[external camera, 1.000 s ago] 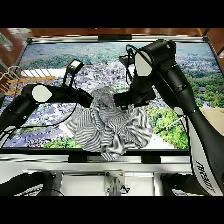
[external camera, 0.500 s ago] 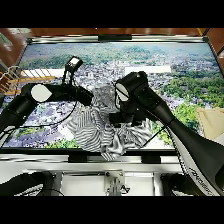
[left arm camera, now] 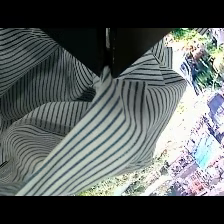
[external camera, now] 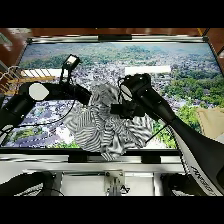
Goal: Fold the shirts.
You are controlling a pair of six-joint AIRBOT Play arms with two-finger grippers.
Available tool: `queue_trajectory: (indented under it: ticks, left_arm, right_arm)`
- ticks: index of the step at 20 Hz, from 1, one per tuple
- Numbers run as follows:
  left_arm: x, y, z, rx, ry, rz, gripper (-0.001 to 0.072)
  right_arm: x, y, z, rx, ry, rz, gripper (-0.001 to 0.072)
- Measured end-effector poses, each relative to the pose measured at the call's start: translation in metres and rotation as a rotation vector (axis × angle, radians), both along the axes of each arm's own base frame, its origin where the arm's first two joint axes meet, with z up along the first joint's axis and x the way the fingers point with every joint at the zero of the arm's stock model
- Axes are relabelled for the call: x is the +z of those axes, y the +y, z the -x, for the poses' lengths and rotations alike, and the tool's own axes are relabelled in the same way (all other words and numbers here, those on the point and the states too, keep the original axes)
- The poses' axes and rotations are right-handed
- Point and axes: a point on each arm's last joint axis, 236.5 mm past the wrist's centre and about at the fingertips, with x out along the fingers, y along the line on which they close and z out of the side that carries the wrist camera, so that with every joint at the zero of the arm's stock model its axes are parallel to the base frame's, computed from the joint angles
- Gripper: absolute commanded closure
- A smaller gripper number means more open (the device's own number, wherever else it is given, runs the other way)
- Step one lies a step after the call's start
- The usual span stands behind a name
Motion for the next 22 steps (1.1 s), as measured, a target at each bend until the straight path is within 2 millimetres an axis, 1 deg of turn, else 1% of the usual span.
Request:
queue_trajectory:
  ticks: [1,2,3,4,5,6,8,9,10,11,12,13,14,15,16,17,18,19,20,21,22]
  left_arm:
    - [0.008,0.003,-0.002,0.006,-0.012,0.005,0.0651]
    - [0.023,0.006,-0.005,0.013,-0.040,0.017,0.0650]
    - [0.043,0.008,-0.008,0.020,-0.079,0.034,0.0651]
    - [0.071,0.010,-0.010,0.026,-0.128,0.058,0.0650]
    - [0.101,0.011,-0.010,0.030,-0.184,0.089,0.0650]
    - [0.140,0.010,-0.006,0.029,-0.249,0.139,0.0650]
    - [0.221,0.011,0.012,0.018,-0.382,0.243,0.0650]
    - [0.259,0.013,0.026,0.012,-0.449,0.290,0.0651]
    - [0.299,0.018,0.044,0.005,-0.524,0.338,0.0651]
    - [0.335,0.024,0.064,-0.004,-0.596,0.379,0.0651]
    - [0.362,0.029,0.083,-0.012,-0.654,0.408,0.0651]
    - [0.387,0.036,0.103,-0.019,-0.708,0.435,0.0651]
    - [0.404,0.042,0.121,-0.022,-0.748,0.453,0.0651]
    - [0.415,0.049,0.135,-0.019,-0.776,0.457,0.0651]
    - [0.418,0.056,0.145,-0.010,-0.785,0.439,0.0651]
    - [0.414,0.062,0.149,0.007,-0.772,0.407,0.0651]
    - [0.402,0.069,0.148,0.033,-0.734,0.358,0.0651]
    - [0.382,0.076,0.144,0.060,-0.672,0.297,0.0651]
    - [0.359,0.082,0.138,0.086,-0.599,0.237,0.0651]
    - [0.329,0.087,0.129,0.113,-0.510,0.169,0.0650]
    - [0.299,0.091,0.121,0.134,-0.424,0.111,0.0651]
  right_arm:
    - [0.009,-0.010,-0.003,0.024,-0.030,0.027,0.0633]
    - [0.021,-0.023,-0.008,0.053,-0.069,0.064,0.0633]
    - [0.041,-0.036,-0.014,0.093,-0.129,0.101,0.0633]
    - [0.065,-0.048,-0.022,0.132,-0.200,0.131,0.0633]
    - [0.097,-0.059,-0.033,0.166,-0.301,0.154,0.0633]
    - [0.133,-0.067,-0.045,0.187,-0.414,0.158,0.0633]
    - [0.220,-0.072,-0.065,0.207,-0.695,0.107,0.0633]
    - [0.268,-0.071,-0.070,0.215,-0.846,0.056,0.0633]
    - [0.315,-0.070,-0.071,0.222,-0.994,0.000,0.0633]
    - [0.352,-0.068,-0.067,0.231,-1.109,-0.055,0.0634]
    - [0.382,-0.063,-0.061,0.245,-1.202,-0.113,0.0633]
    - [0.404,-0.057,-0.053,0.266,-1.265,-0.174,0.0633]
    - [0.414,-0.048,-0.046,0.294,-1.291,-0.225,0.0633]
    - [0.416,-0.040,-0.041,0.322,-1.285,-0.262,0.0633]
    - [0.412,-0.031,-0.036,0.354,-1.258,-0.292,0.0633]
    - [0.401,-0.025,-0.031,0.380,-1.208,-0.303,0.0633]
    - [0.385,-0.021,-0.028,0.404,-1.139,-0.297,0.0632]
    - [0.366,-0.019,-0.025,0.422,-1.064,-0.281,0.0633]
    - [0.343,-0.018,-0.022,0.437,-0.977,-0.259,0.0633]
    - [0.320,-0.017,-0.019,0.449,-0.891,-0.238,0.0633]
    - [0.292,-0.015,-0.015,0.458,-0.789,-0.216,0.0633]
